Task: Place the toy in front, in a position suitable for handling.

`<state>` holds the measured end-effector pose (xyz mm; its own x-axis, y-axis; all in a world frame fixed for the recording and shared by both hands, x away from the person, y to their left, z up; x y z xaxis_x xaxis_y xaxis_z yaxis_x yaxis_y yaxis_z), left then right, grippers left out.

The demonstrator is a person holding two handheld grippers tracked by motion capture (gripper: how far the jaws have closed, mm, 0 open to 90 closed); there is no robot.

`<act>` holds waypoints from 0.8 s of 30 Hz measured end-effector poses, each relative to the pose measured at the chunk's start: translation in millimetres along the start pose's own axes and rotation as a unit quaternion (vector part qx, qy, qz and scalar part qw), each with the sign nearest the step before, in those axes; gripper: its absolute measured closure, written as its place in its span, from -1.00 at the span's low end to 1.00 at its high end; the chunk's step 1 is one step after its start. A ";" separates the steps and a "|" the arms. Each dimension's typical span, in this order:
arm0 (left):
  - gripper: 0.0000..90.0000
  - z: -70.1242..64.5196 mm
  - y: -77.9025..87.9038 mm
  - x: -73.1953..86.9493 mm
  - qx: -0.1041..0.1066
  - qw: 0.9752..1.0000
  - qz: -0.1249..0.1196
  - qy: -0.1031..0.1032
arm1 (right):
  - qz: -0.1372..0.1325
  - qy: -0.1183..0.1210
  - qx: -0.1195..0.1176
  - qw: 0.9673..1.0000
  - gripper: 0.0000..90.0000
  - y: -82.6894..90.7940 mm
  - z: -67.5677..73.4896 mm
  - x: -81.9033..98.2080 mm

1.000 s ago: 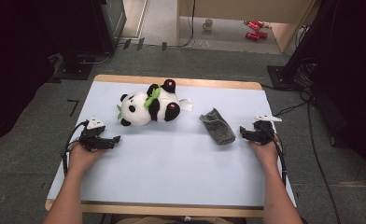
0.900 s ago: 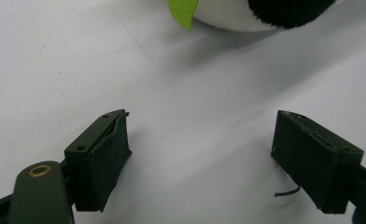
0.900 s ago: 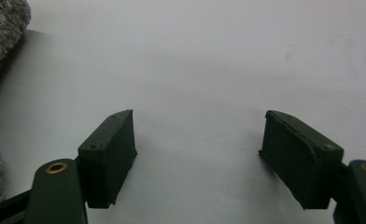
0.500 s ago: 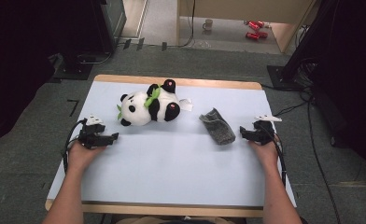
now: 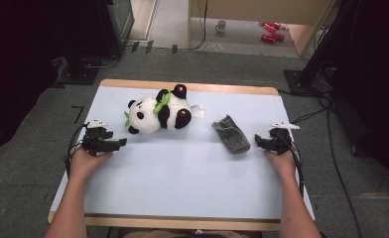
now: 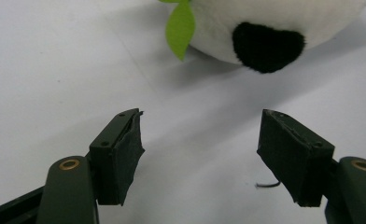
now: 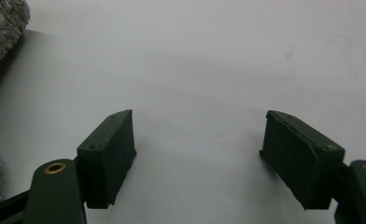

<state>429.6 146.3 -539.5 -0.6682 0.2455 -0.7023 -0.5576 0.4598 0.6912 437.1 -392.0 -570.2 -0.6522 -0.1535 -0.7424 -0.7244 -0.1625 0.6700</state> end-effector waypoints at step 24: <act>-0.21 -32.8 29.9 -45.7 0.026 0.999 -0.025 -0.034 | 0.001 -0.001 0.000 1.000 -0.45 -0.1 0.0 0.0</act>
<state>427.2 120.8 -481.2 -0.6036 0.2773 -0.7475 -0.5619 0.5172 0.6456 437.2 -392.0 -570.3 -0.6537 -0.1509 -0.7416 -0.7234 -0.1630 0.6709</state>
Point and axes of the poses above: each handheld gripper's, and its own axes: y roughly backward along the jaws, x roughly out of its underside, z roughly to its left, the point moved 10 cm from there along -y, roughly forward along the jaws, and after that the axes turned 2 degrees about y, right-handed, at the moved point
